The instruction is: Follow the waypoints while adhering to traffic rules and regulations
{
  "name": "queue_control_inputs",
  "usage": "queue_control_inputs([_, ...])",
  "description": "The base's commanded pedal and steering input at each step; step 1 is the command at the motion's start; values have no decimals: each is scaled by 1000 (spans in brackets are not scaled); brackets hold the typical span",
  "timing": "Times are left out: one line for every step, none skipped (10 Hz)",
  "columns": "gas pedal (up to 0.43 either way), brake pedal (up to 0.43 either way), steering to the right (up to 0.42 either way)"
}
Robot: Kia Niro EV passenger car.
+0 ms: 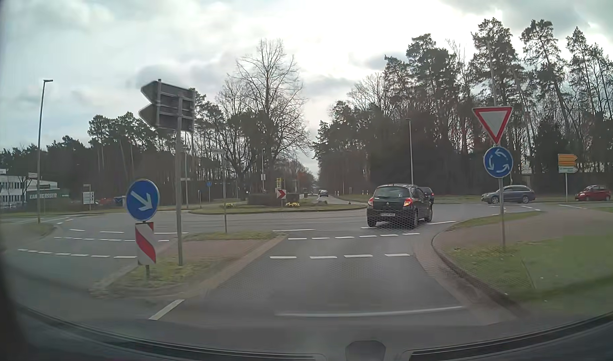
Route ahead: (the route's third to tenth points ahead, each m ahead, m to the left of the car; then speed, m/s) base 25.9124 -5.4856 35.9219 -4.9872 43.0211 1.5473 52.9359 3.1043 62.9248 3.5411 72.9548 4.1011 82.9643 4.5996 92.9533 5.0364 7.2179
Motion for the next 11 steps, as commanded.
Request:
queue_control_inputs([0, 0, 9])
queue_control_inputs([0, 0, 17])
queue_control_inputs([20, 0, 27])
queue_control_inputs([39, 0, 36])
queue_control_inputs([59, 0, 46])
queue_control_inputs([59, 0, 62])
queue_control_inputs([79, 0, 79])
queue_control_inputs([79, 0, 94])
queue_control_inputs([98, 0, 112])
queue_control_inputs([98, 0, 126])
queue_control_inputs([98, 0, 137])
